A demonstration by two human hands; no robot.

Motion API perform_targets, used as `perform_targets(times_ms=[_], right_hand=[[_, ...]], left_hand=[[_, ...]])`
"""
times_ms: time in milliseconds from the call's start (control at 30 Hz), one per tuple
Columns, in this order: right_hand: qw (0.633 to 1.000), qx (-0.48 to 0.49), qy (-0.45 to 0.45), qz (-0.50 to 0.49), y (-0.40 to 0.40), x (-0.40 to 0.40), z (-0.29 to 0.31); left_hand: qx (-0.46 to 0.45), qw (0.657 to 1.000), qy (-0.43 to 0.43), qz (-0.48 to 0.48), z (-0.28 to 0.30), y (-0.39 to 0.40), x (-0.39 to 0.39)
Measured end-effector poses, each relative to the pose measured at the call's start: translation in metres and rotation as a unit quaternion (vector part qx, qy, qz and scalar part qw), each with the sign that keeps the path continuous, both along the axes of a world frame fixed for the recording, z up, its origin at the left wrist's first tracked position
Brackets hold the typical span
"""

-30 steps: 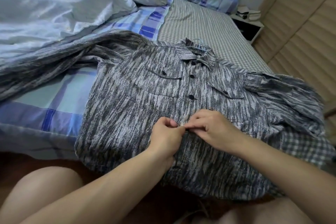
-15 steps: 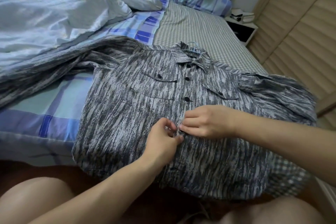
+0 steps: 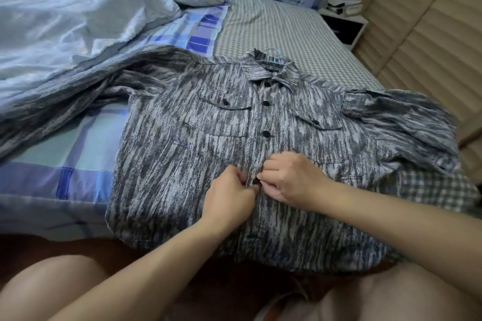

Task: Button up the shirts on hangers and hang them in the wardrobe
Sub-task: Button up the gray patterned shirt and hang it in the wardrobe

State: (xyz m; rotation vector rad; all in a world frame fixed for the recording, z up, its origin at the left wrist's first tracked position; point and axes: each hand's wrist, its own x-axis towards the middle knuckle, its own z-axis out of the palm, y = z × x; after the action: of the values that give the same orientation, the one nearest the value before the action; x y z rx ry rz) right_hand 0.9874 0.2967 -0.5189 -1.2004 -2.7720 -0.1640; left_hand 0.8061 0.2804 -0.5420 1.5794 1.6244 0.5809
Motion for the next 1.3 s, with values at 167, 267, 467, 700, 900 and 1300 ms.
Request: perform_targets(times_ms=[167,267,467,700,900,1300], right_hand=[[0.973,-0.059,0.152,-0.163,-0.038,0.011,-0.012],[0.948,-0.060,0.186,-0.250,-0.060,0.025,-0.012],[0.899,-0.043,0.173,-0.399,-0.041,0.059,0.029],[0.880,-0.111,0.189,-0.421,-0.033,0.038,0.041],[0.822,-0.010,0.274,-0.498,-0.089,0.088,0.007],[0.609,-0.200,0.478,-0.600,-0.152,0.133,-0.014]], left_hand=[[-0.032,0.999,0.026,-0.010,-0.001,0.013,0.003],[0.108,0.982,0.149,-0.049,-0.005,0.004,0.009],[0.088,0.982,0.108,-0.129,0.003,0.016,-0.001],[0.012,0.984,0.092,-0.153,0.016,0.007,-0.016],[0.124,0.982,0.020,0.143,0.001,-0.043,-0.054],[-0.039,0.945,-0.028,0.324,-0.029,-0.068,-0.135]])
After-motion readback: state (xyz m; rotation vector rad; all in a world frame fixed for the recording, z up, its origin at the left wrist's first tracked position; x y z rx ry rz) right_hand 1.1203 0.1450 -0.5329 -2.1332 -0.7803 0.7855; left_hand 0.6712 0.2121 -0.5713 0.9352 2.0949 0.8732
